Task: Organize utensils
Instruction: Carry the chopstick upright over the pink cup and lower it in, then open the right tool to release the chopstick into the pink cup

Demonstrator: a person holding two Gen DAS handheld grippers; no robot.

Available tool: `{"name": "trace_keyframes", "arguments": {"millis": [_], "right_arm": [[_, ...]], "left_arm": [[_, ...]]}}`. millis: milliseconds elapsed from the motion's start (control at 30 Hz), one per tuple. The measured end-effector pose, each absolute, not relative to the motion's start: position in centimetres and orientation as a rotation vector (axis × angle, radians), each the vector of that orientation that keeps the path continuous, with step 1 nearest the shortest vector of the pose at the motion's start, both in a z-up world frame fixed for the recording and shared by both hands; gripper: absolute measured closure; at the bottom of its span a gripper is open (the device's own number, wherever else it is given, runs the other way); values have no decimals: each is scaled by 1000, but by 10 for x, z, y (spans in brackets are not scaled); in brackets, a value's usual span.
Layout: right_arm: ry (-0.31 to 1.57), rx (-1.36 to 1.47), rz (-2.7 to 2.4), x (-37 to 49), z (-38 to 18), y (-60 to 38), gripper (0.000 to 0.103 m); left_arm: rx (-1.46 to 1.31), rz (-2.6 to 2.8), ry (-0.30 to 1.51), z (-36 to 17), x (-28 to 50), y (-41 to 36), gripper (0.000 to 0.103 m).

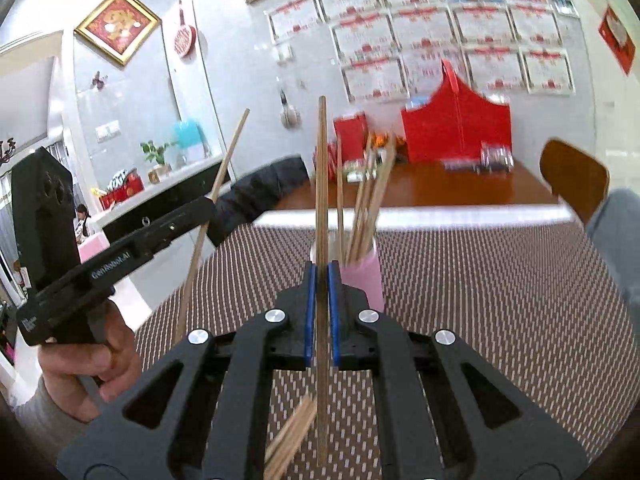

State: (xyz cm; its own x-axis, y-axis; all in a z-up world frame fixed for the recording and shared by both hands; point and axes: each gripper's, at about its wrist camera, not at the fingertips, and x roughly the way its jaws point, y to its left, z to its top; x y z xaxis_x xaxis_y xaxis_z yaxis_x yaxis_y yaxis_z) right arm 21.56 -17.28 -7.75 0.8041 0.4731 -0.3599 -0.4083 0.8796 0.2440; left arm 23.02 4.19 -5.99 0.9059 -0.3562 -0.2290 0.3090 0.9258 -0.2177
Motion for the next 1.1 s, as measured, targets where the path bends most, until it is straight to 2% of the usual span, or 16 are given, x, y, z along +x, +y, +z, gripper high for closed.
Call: {"name": "trace_keyframes", "arguments": {"millis": [233,467,633,1100], "right_arm": [[312,182,493,261,-25,-167,97],[241,192,482,312,7,-158,97],[236,193,452,340,-3,-154,97],[276,201,446,375,-36,-148,96]], "left_arm": [[-165,-389,135,-16,271,30,98],[-196,-408,50,-6,317,18,98],[-245,-405,47,-20,352,13,98],[-267,-391,91,-66,385,15,98]]}}
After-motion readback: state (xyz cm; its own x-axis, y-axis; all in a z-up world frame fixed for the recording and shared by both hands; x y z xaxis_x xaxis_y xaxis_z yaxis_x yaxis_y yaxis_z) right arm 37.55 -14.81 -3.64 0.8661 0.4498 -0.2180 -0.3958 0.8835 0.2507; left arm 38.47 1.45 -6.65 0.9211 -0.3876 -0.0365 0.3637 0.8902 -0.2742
